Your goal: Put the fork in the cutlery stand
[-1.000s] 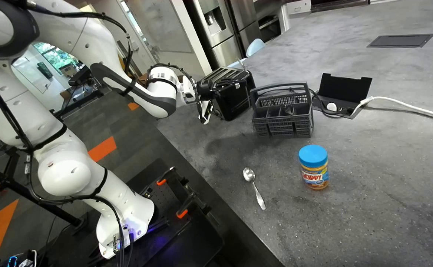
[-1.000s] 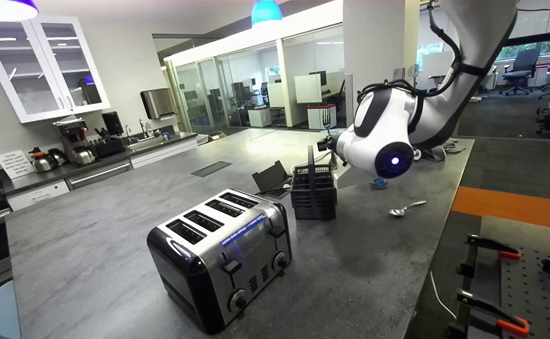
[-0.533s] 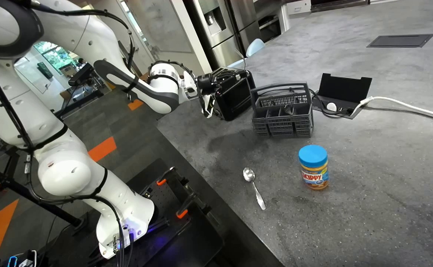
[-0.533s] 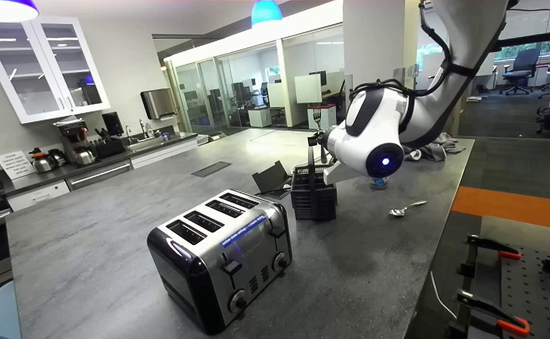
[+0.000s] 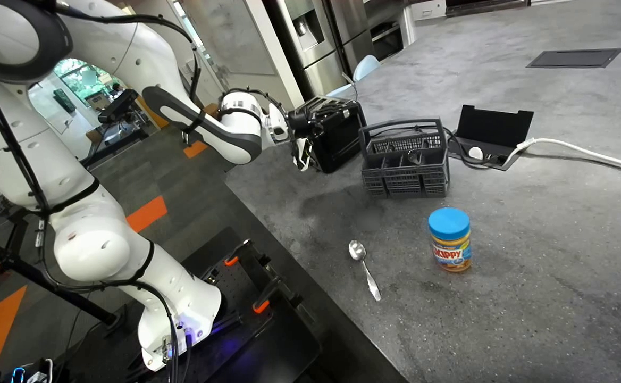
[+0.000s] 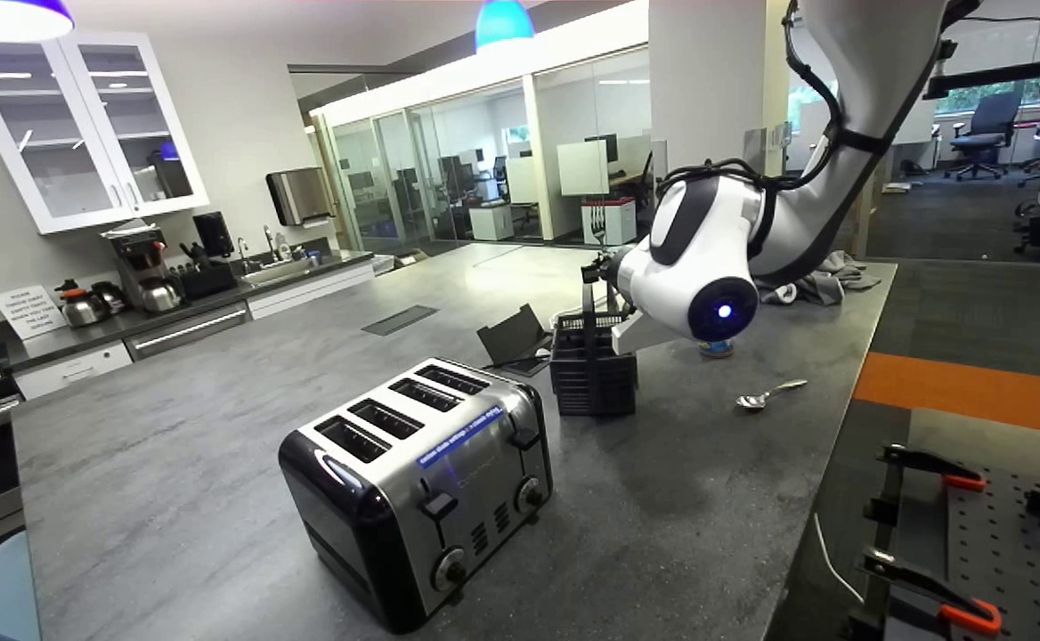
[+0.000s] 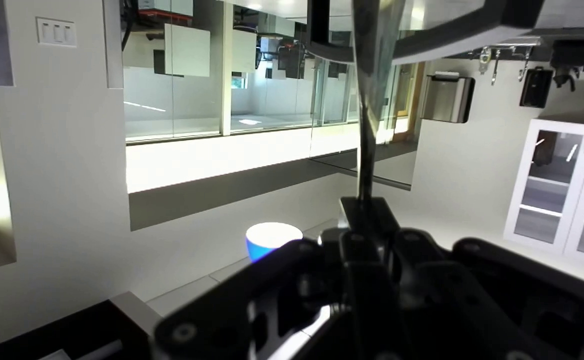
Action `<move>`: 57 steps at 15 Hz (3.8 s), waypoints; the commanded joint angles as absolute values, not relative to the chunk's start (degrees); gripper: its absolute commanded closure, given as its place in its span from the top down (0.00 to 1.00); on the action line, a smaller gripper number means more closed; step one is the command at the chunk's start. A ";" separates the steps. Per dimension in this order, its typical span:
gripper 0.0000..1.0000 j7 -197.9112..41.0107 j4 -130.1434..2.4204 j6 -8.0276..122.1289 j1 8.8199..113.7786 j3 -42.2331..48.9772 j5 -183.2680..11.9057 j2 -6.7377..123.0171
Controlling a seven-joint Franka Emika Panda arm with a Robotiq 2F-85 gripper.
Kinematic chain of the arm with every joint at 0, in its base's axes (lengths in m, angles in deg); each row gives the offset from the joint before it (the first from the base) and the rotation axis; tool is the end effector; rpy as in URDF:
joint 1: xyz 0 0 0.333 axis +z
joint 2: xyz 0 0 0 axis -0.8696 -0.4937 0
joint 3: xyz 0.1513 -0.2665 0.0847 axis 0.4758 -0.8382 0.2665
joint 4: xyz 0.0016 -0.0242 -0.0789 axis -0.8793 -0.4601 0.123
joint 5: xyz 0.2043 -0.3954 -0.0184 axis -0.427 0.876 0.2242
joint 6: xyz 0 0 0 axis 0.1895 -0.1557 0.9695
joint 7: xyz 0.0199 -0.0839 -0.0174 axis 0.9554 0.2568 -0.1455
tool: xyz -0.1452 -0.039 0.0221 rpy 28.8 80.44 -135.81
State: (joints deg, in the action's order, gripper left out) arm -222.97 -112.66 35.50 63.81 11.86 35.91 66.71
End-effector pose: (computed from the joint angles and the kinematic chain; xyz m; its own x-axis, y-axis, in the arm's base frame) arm 0.5505 -0.0102 0.2128 0.1191 0.0198 0.9927 -0.6550 -0.7498 0.0936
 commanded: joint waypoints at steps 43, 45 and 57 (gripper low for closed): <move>0.02 -222.89 -114.27 13.13 4.77 71.81 49.60 43.93; 0.02 -222.89 -115.40 11.89 3.82 71.39 51.04 42.18; 0.02 -222.89 -116.48 7.58 4.96 65.36 58.20 33.15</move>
State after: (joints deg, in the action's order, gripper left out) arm -222.89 -116.23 11.09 4.48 66.23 56.73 35.12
